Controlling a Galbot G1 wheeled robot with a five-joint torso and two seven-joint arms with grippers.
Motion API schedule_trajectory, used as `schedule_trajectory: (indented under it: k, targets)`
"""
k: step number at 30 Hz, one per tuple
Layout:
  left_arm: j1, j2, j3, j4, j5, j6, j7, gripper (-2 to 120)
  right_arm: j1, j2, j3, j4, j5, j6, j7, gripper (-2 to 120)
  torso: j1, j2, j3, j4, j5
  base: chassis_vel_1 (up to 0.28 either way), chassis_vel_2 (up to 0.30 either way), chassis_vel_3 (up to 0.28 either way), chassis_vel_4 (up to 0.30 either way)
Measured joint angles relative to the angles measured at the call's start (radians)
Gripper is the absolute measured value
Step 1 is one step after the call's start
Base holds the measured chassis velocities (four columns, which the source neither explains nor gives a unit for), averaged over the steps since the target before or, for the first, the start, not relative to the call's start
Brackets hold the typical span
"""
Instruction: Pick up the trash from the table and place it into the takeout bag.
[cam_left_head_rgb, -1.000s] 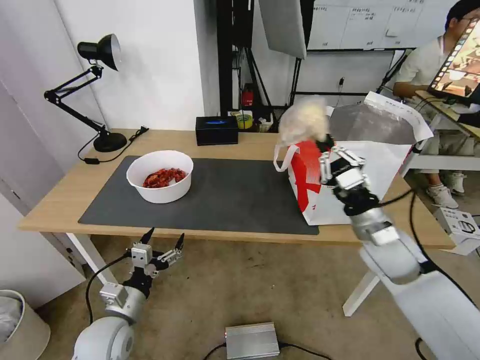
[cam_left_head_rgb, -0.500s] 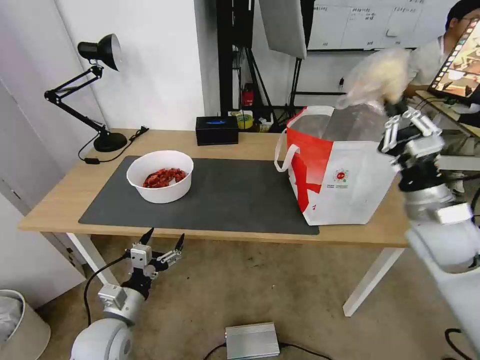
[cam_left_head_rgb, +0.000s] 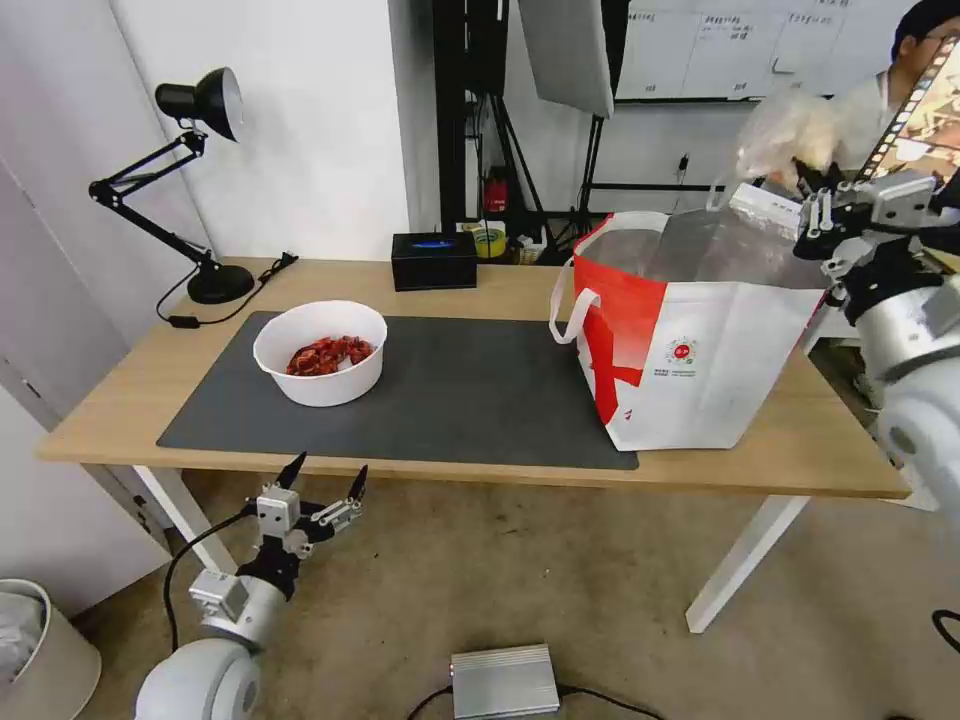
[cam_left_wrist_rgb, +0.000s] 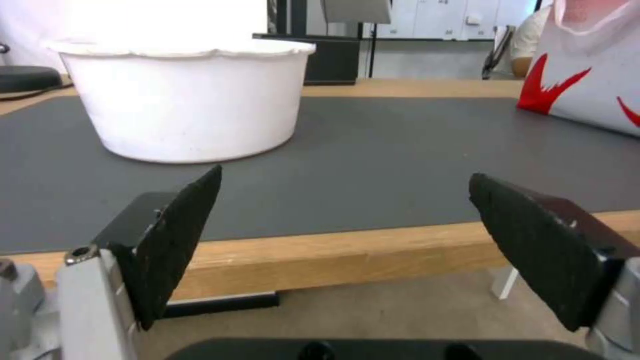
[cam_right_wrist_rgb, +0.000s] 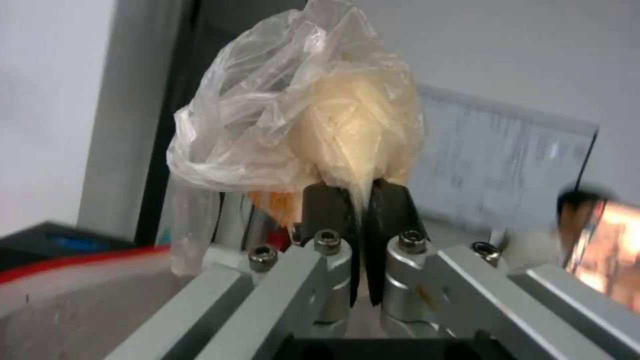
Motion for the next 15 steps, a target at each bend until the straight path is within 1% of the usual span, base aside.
schedule_trajectory:
  k: [1, 2, 5, 6, 10, 11, 14, 15]
  targets:
    - [0.000, 0.000, 0.000, -0.001, -0.001, 0.000, 0.001, 100, 0.019, -0.003, -0.012, -0.009, 0.040, -0.027, 0.016, 2, 0.000, 0.000, 0.000, 0.0001, 0.0001, 0.000, 0.000, 0.000, 0.000]
    - [0.000, 0.000, 0.000, -0.001, -0.001, 0.000, 0.001, 100, 0.019, -0.003, -0.012, -0.009, 0.040, -0.027, 0.016, 2, 0.000, 0.000, 0.000, 0.0001, 0.0001, 0.000, 0.000, 0.000, 0.000]
    - [-0.005, 0.004, 0.004, -0.012, -0.006, 0.000, 0.001, 100, 0.106, -0.010, -0.061, -0.039, 0.193, -0.149, 0.074, 2, 0.000, 0.000, 0.000, 0.0001, 0.0000, 0.000, 0.000, 0.000, 0.000]
    - [-0.005, 0.004, 0.004, -0.012, -0.006, 0.000, 0.001, 100, 0.106, -0.010, -0.061, -0.039, 0.193, -0.149, 0.074, 2, 0.000, 0.000, 0.000, 0.0001, 0.0000, 0.000, 0.000, 0.000, 0.000]
    - [-0.014, 0.011, 0.005, -0.022, -0.016, 0.007, 0.001, 100, 0.236, -0.011, -0.148, -0.091, 0.364, -0.245, 0.160, 2, 0.000, 0.000, 0.000, 0.0001, 0.0000, 0.000, 0.000, 0.000, 0.000]
    - [-0.014, 0.011, 0.005, -0.022, -0.016, 0.007, 0.001, 100, 0.236, -0.011, -0.148, -0.091, 0.364, -0.245, 0.160, 2, 0.000, 0.000, 0.000, 0.0001, 0.0000, 0.000, 0.000, 0.000, 0.000]
    - [-0.014, 0.014, 0.005, -0.025, -0.020, 0.010, 0.002, 100, 0.324, -0.007, -0.201, -0.148, 0.514, -0.319, 0.222, 2, 0.000, 0.000, 0.000, 0.0000, 0.0001, 0.000, 0.000, 0.000, 0.000]
    - [-0.014, 0.014, 0.005, -0.025, -0.020, 0.010, 0.002, 100, 0.324, -0.007, -0.201, -0.148, 0.514, -0.319, 0.222, 2, 0.000, 0.000, 0.000, 0.0000, 0.0001, 0.000, 0.000, 0.000, 0.000]
